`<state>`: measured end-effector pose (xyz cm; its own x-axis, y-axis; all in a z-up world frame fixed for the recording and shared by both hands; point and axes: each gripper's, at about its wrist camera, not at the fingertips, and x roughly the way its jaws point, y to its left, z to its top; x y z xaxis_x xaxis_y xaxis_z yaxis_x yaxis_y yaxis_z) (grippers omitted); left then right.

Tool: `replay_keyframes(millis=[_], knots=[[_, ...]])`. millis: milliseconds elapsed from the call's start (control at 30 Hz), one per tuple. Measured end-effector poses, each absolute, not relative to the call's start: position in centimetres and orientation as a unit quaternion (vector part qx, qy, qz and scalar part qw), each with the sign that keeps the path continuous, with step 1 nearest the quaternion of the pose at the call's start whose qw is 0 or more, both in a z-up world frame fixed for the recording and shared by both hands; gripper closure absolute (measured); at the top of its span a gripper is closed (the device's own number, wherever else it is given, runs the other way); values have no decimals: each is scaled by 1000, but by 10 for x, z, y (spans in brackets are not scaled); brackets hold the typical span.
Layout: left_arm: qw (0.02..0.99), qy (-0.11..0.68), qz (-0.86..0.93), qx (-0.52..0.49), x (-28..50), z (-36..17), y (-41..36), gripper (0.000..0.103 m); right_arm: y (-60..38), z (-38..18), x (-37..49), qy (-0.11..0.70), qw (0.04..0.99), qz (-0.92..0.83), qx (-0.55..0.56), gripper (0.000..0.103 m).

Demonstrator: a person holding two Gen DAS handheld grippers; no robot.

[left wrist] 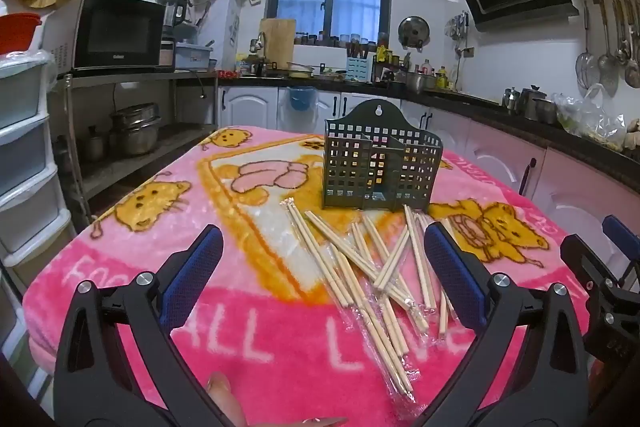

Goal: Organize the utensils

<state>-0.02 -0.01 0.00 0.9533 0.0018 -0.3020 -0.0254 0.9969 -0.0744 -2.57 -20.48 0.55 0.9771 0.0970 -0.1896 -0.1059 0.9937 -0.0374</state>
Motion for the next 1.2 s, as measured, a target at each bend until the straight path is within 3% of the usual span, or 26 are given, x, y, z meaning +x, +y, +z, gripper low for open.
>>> replay_keyframes(millis=[1200], knots=[[986,160,4,-40,-1,3,0,10,-204,10,-36,89,994,53,-21,6]])
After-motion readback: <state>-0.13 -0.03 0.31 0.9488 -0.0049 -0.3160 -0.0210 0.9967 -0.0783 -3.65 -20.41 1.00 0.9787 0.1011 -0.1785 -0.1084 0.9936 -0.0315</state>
